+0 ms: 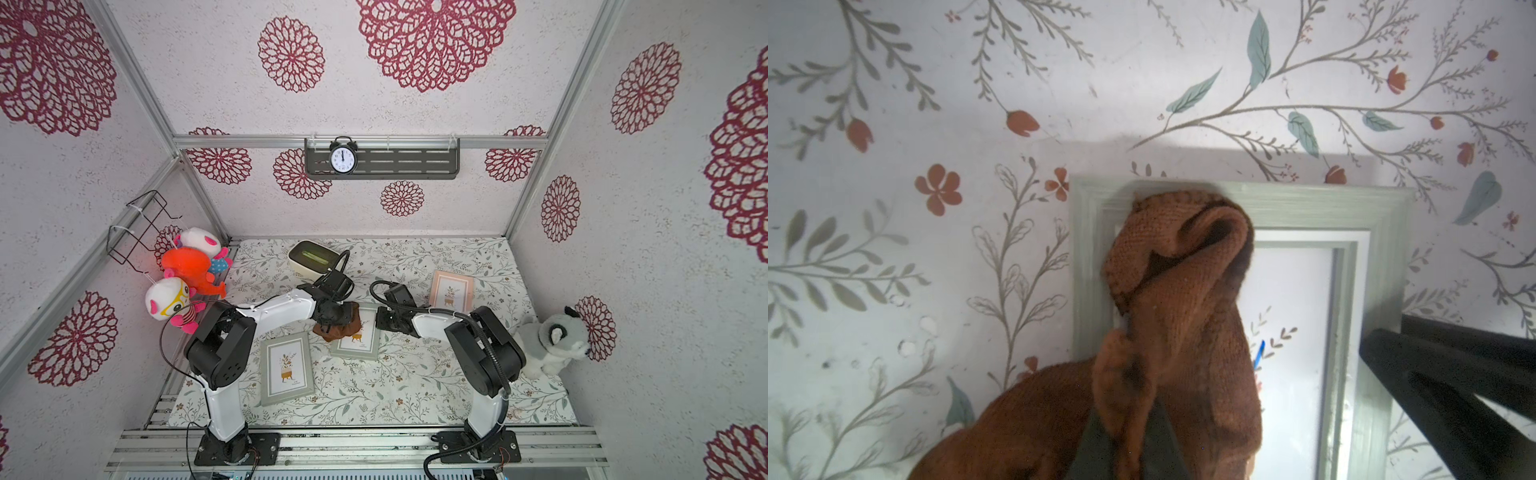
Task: Wipe the picture frame with a cloth
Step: Wipe the dirt from the picture frame.
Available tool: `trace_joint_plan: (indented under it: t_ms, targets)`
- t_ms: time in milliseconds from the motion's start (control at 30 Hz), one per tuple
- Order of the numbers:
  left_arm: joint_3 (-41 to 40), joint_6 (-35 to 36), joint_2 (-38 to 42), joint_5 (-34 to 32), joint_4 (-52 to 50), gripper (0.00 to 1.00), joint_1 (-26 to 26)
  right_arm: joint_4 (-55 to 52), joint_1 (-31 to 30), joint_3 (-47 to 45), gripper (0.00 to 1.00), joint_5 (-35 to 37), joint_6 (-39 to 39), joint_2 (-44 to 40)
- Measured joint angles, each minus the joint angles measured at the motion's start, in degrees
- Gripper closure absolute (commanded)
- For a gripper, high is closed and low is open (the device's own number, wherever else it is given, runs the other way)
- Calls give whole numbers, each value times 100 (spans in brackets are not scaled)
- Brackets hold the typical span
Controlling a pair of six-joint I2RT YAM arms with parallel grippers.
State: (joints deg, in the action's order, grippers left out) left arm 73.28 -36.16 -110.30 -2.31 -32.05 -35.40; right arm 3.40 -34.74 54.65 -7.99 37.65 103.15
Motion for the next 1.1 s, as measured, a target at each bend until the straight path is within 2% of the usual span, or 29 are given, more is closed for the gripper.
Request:
trace_joint_plan:
  t_ms: [300, 600, 833, 1100]
  targets:
    - [-111, -208, 142, 175, -131, 100, -66, -258, 31, 278, 71, 33, -17, 155]
    - [-236, -455, 122, 872, -210, 100, -365, -219, -17, 459, 70, -79, -52, 323]
    - [-341, -573, 186, 916, -144, 100, -356, -216, -55, 380, 66, -142, -33, 262]
    - [-417, -610, 240, 931, -122, 100, -332, -485, -372, 299, 65, -181, -11, 140]
